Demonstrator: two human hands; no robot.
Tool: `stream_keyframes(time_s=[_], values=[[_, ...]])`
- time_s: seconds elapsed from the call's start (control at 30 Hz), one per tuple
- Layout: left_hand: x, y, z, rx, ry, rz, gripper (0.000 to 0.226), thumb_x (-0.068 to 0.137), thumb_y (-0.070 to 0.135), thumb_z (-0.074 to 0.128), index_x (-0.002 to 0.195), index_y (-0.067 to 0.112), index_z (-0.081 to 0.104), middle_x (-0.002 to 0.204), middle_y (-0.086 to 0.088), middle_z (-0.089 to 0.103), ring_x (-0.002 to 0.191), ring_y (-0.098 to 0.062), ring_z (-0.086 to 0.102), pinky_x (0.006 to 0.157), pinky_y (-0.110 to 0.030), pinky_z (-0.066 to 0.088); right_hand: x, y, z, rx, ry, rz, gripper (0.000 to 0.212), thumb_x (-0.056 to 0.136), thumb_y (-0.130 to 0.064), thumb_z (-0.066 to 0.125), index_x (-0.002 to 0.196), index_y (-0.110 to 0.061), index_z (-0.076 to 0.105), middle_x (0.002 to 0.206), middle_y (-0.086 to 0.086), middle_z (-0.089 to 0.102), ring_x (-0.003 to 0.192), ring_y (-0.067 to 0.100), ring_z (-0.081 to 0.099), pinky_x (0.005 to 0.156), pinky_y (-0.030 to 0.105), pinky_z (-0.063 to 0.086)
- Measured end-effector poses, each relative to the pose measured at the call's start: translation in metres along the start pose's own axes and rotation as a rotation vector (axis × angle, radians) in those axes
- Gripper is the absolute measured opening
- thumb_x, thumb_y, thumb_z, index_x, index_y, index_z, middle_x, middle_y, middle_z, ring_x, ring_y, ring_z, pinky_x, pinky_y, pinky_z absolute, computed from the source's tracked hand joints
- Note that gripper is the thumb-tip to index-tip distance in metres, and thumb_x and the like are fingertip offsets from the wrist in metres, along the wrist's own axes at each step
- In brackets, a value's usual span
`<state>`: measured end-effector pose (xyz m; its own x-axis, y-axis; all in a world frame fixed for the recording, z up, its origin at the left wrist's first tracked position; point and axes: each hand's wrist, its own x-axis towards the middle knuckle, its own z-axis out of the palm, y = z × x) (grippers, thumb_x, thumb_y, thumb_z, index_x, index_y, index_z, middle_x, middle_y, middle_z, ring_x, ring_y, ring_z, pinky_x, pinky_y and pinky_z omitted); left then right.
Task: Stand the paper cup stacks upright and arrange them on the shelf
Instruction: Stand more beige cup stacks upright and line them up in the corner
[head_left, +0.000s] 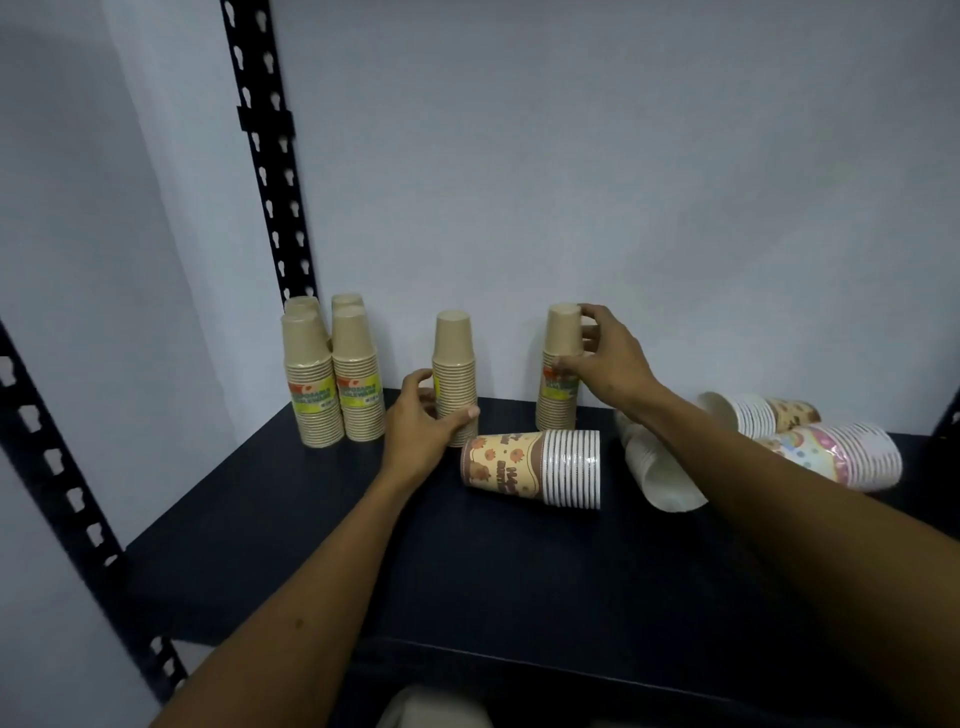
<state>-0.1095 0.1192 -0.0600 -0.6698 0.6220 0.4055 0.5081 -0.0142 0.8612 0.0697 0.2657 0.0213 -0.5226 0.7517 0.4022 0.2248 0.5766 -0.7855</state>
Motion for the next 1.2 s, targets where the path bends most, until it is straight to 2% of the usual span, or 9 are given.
stream_keyframes(time_s=[0.13,0.23,0.33,0.53,0.7,0.8,0.97,1.07,1.2], values=[[0.0,-0.003,-0.002,-0.055,-0.165,-0.04,0.082,0.082,0.007,0.073,0.148,0.022,0.027,0.123,0.003,0.053,0.113,-0.014,0.054,0.095,-0.031,0.047,-0.006,0.012,0.005,-0.129,-0.186,0.067,0.077,0.079,-0.003,0.075,0.143,-0.017,0.033,0.131,0.012,0.054,0.114,0.027,0.057,0.086,0.036,0.052],[0.002,-0.009,-0.001,-0.049,-0.213,-0.015,0.074,0.082,-0.003,0.066,0.145,0.019,0.034,0.123,0.004,0.058,0.12,-0.017,0.057,0.096,-0.028,0.047,-0.005,0.013,0.006,-0.174,-0.214,0.078,0.073,0.08,-0.004,0.074,0.141,-0.014,0.036,0.13,0.015,0.056,0.111,0.029,0.059,0.083,0.033,0.052],[0.003,-0.01,0.001,-0.04,-0.173,-0.03,0.073,0.079,0.002,0.075,0.141,0.015,0.042,0.124,0.0,0.061,0.116,-0.016,0.059,0.097,-0.029,0.048,-0.002,0.01,0.007,-0.195,-0.222,0.08,0.068,0.08,-0.008,0.076,0.137,-0.013,0.039,0.129,0.014,0.057,0.11,0.027,0.06,0.09,0.036,0.051],[0.002,-0.007,0.0,0.031,-0.105,-0.024,0.087,0.067,0.03,0.087,0.14,0.018,0.041,0.123,0.0,0.058,0.109,-0.014,0.058,0.092,-0.031,0.05,-0.001,0.004,0.009,-0.218,-0.253,0.053,0.061,0.083,-0.016,0.074,0.13,-0.009,0.037,0.129,0.015,0.056,0.108,0.025,0.058,0.086,0.033,0.05],[0.0,-0.006,-0.004,-0.073,-0.219,-0.048,0.074,0.08,0.003,0.074,0.144,0.015,0.038,0.131,0.001,0.058,0.123,-0.017,0.055,0.095,-0.022,0.044,-0.006,-0.008,0.014,-0.188,-0.248,0.007,0.057,0.082,-0.016,0.076,0.126,-0.01,0.04,0.126,0.014,0.058,0.103,0.023,0.059,0.082,0.031,0.049],[-0.006,-0.003,-0.006,-0.069,-0.145,-0.067,0.068,0.078,0.001,0.076,0.139,0.01,0.047,0.129,-0.002,0.061,0.119,-0.016,0.059,0.095,-0.023,0.047,-0.01,-0.015,0.017,-0.157,-0.251,-0.015,0.058,0.084,-0.017,0.074,0.13,-0.012,0.04,0.125,0.012,0.059,0.1,0.019,0.057,0.079,0.028,0.047],[-0.022,0.01,-0.013,-0.103,0.008,-0.06,0.059,0.074,0.008,0.082,0.127,0.011,0.056,0.106,0.004,0.066,0.097,-0.009,0.063,0.076,-0.013,0.048,-0.013,-0.032,0.02,-0.038,-0.218,-0.015,0.057,0.086,-0.012,0.071,0.135,-0.014,0.041,0.125,0.012,0.059,0.112,0.023,0.058,0.095,0.039,0.05],[-0.033,0.012,-0.023,-0.102,0.101,-0.036,0.052,0.072,0.011,0.083,0.117,0.018,0.059,0.099,0.008,0.066,0.093,-0.005,0.063,0.077,-0.016,0.049,-0.019,-0.046,0.027,0.087,-0.22,-0.011,0.056,0.089,-0.005,0.066,0.137,-0.013,0.04,0.126,0.013,0.059,0.116,0.025,0.057,0.098,0.039,0.048],[-0.048,0.014,-0.043,-0.125,0.181,-0.024,0.047,0.077,0.009,0.079,0.114,0.026,0.056,0.097,0.019,0.062,0.09,0.007,0.059,0.078,-0.011,0.047,-0.03,-0.065,0.044,0.124,-0.262,-0.061,0.055,0.092,-0.001,0.059,0.141,-0.013,0.036,0.133,0.012,0.055,0.121,0.024,0.054,0.097,0.034,0.046]])
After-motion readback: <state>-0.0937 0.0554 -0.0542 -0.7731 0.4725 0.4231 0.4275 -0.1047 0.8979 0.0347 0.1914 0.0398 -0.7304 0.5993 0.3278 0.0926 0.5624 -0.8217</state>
